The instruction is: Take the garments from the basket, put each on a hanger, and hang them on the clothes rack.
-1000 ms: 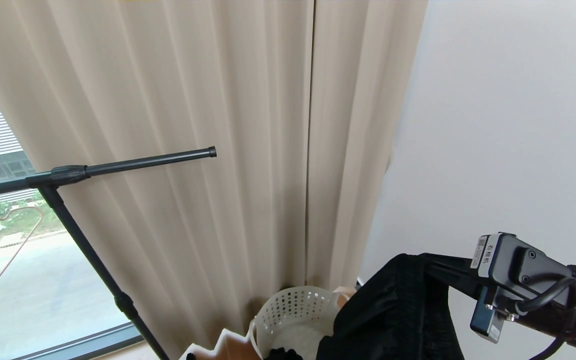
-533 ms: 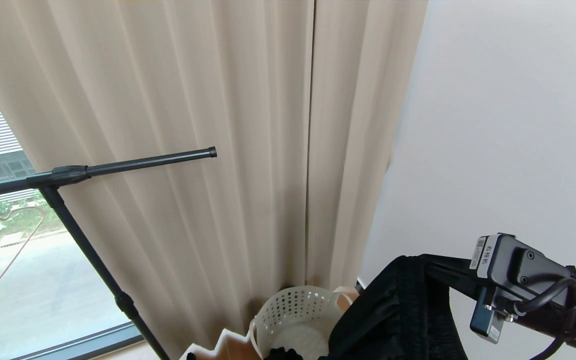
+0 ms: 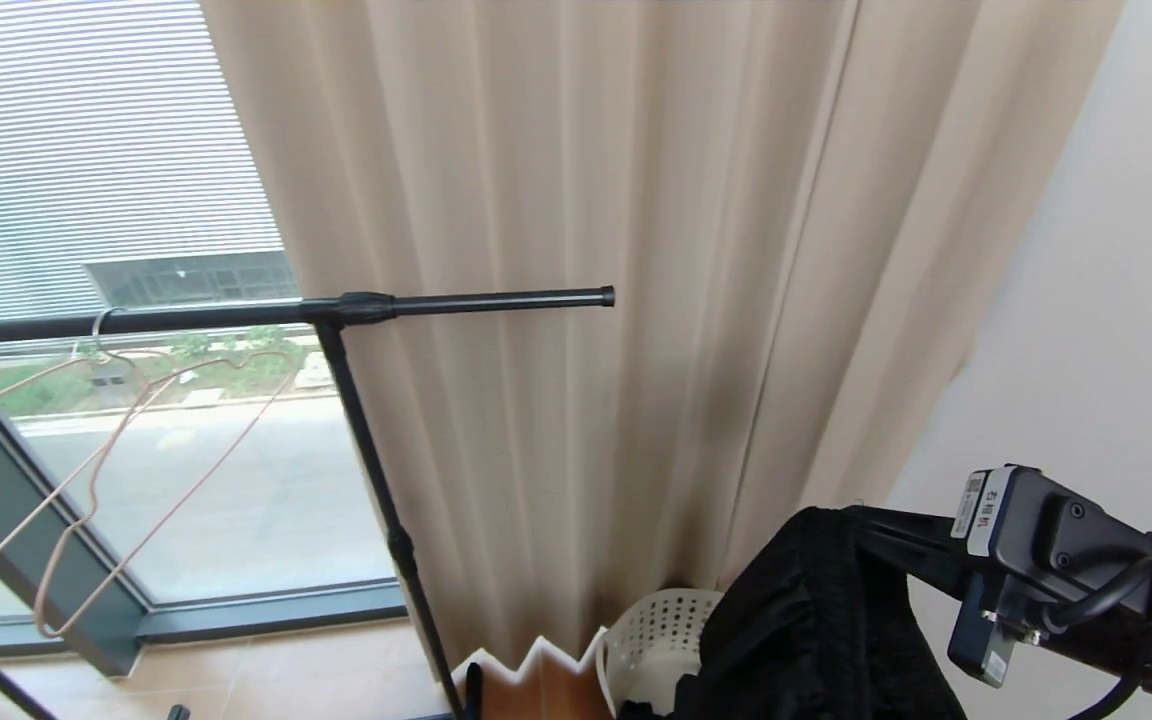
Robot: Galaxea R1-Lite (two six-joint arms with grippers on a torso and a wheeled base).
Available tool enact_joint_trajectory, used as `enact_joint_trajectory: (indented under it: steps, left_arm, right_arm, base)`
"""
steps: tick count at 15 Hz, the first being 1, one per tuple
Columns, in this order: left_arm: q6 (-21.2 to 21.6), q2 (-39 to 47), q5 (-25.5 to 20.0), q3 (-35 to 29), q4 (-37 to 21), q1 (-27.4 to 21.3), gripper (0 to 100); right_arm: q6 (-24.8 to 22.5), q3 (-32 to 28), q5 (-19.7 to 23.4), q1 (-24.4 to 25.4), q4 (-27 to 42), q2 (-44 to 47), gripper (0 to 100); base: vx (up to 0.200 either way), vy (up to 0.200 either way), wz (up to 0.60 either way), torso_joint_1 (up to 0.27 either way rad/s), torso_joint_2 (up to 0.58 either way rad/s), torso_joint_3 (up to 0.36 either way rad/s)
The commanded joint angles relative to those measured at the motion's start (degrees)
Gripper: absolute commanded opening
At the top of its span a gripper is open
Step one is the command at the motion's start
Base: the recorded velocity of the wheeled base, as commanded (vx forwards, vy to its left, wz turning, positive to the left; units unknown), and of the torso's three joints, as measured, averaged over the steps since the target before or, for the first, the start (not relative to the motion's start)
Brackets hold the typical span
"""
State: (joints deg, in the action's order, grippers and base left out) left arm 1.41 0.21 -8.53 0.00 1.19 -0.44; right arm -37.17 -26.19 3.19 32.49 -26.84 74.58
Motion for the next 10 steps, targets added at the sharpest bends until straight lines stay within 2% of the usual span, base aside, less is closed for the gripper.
enact_joint_trajectory:
  steps: [1,5,7,10]
  left_arm:
    - [-0.01,-0.03,0.01,0.00,0.04,0.00,100]
    - [-0.01,-0.03,-0.08,0.00,0.04,0.00,100]
    - [-0.10,-0.03,-0.08,0.00,0.04,0.00,100]
    - [-0.01,-0.03,-0.17,0.00,0.04,0.00,100]
  right_arm:
    - [-0.01,-0.01,0.06,0.03,-0.05,-0.14,0]
    - [-0.01,-0.01,0.06,0.03,-0.05,-0.23,0]
    - [-0.01,-0.01,0.06,0.03,-0.05,-0.14,0]
    - [-0.01,0.08,0.06,0.03,-0.05,-0.23,0]
  base:
    - [0.000,0.000,0.60,-0.002,0.00,-0.002]
    - [0.000,0.000,0.00,0.000,0.00,0.000]
    - [-0.200,0.000,0.00,0.005,0.00,0.002]
    - [-0.200,0.200,0.00,0.001,0.00,0.002]
